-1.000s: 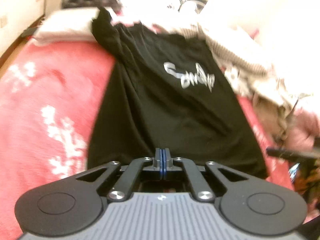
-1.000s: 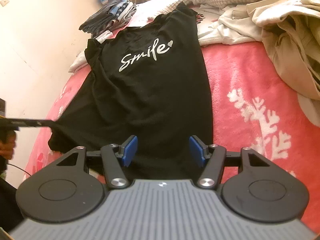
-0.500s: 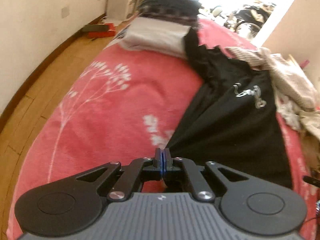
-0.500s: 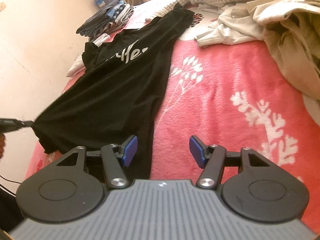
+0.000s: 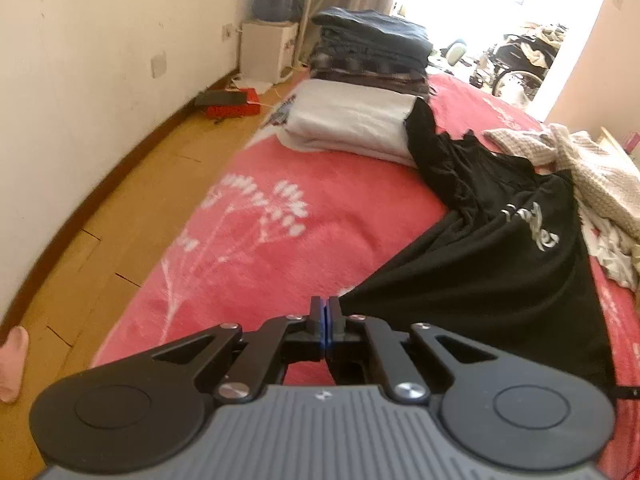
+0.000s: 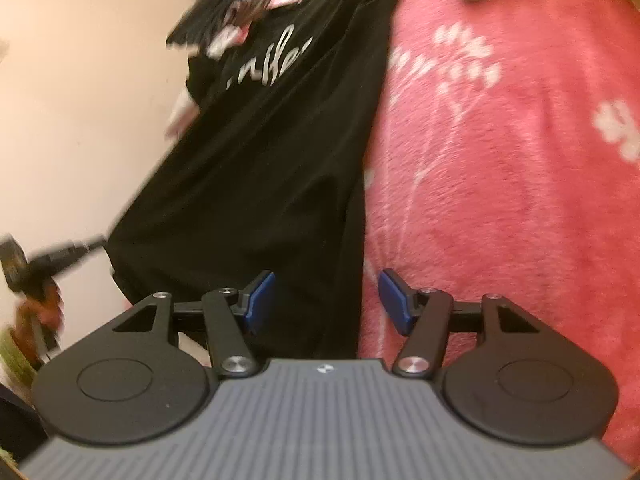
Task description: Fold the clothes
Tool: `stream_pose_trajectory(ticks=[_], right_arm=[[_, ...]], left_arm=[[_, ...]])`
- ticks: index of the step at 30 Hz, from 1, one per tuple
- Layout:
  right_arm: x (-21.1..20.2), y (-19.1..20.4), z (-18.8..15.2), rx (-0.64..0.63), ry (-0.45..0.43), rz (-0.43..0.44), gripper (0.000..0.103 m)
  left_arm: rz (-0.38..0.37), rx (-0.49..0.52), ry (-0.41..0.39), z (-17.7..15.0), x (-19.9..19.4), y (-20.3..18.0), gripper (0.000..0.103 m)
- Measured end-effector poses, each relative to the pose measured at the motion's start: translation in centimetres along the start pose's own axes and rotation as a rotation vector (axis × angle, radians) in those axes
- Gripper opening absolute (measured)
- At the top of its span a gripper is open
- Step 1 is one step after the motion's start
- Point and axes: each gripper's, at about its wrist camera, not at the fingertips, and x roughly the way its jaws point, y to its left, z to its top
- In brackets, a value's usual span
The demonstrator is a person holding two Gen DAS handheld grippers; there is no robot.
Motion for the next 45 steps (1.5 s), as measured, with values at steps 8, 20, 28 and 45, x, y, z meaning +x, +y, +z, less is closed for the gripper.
stream_pose_trajectory(ticks=[8,20,28,45], right_arm=[[-1.7,0.7,-0.5,0.034,0.007,0.005,0.000],[-22.7,4.9,6.7,-0.022,-0.359,0.035,0.000],[-21.4,2.4,4.8,0.021,-0.265,-0.030,0.000],[-7.9,-6.2,-3.1,0.156,-0.153,-0.224,0.003]], left_arm=[[0.005,-0.022,-0.005,1.1,0.6,0.4,0.001],[-0.361,-0.099,-0.020,6.6,-10.4,-5.0,0.001],[-0.286,-0.063,0.100,2.8,-5.7,-5.1,0.001],[-0.130,0.272,0.256,-4.9,4.8,-6.6,0.015]])
